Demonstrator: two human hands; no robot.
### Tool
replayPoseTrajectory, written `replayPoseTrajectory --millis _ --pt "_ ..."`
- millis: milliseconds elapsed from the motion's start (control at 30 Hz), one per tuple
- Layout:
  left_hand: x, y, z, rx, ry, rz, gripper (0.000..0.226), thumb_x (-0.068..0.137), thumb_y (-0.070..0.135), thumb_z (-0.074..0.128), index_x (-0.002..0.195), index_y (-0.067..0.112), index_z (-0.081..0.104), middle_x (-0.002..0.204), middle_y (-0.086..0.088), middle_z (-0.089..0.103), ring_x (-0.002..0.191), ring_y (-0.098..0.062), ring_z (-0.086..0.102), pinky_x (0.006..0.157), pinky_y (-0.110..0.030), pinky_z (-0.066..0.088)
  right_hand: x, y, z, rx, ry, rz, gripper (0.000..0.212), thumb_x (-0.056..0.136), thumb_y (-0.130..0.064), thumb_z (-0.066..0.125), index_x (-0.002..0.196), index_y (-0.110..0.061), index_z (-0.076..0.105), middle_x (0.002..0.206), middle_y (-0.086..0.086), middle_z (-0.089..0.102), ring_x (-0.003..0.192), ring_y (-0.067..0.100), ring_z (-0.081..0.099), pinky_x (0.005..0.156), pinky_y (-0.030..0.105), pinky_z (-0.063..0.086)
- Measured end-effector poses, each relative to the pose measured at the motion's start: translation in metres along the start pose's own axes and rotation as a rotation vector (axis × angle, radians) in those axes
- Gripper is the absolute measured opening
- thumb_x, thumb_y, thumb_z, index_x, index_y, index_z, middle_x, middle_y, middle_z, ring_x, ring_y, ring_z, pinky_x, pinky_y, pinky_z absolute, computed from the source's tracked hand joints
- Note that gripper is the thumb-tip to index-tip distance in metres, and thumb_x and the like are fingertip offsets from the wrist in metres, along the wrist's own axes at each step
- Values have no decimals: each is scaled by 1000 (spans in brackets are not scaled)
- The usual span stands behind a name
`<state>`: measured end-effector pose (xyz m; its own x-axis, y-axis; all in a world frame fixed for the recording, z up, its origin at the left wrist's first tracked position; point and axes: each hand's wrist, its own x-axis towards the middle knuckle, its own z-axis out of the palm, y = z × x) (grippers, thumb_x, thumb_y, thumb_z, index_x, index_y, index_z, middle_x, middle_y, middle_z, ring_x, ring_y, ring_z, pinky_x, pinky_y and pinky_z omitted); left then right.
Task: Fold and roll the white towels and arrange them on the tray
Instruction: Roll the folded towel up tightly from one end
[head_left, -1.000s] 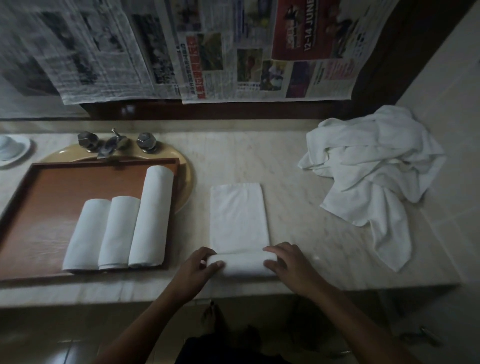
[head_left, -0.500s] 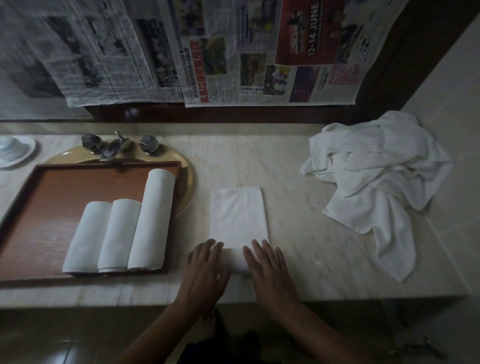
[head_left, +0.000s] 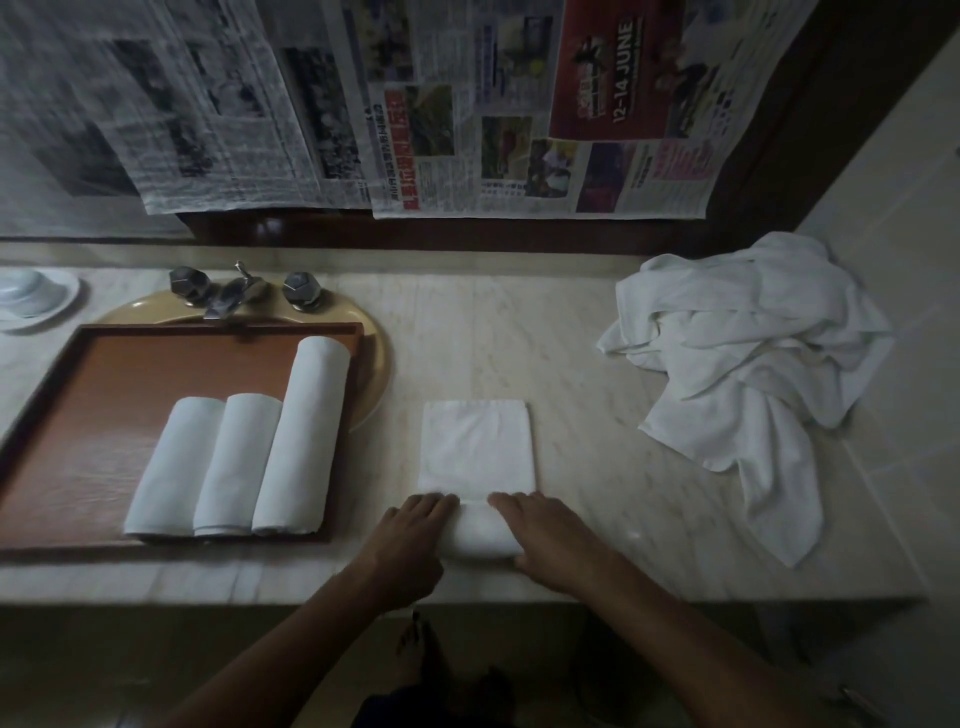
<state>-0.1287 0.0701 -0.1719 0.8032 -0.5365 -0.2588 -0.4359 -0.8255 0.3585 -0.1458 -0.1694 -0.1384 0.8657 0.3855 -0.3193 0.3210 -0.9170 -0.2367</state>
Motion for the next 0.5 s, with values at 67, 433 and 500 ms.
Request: replayPoseTrajectory --millis 67,433,500 --pt "-18 -2 9 -82 28 45 81 81 33 58 155 23 27 158 0 39 143 -21 39 109 -37 42 -16 1 4 35 -20 11 69 88 -27 75 144 -24 35 136 9 56 118 29 58 98 39 49" --pt "-47 -7 14 -503 84 -17 67 79 66 70 136 37 50 136 21 49 121 1 53 97 -24 50 -35 23 10 490 -62 126 70 80 -55 81 140 -29 55 138 -10 52 121 6 49 90 8 35" --pt "-46 -6 12 -563 83 -59 78 77 81 62 139 36 52 136 22 48 122 4 52 97 -23 50 -34 24 9 520 -56 157 66 85 -57 75 142 -30 56 138 -10 49 123 7 47 97 17 37"
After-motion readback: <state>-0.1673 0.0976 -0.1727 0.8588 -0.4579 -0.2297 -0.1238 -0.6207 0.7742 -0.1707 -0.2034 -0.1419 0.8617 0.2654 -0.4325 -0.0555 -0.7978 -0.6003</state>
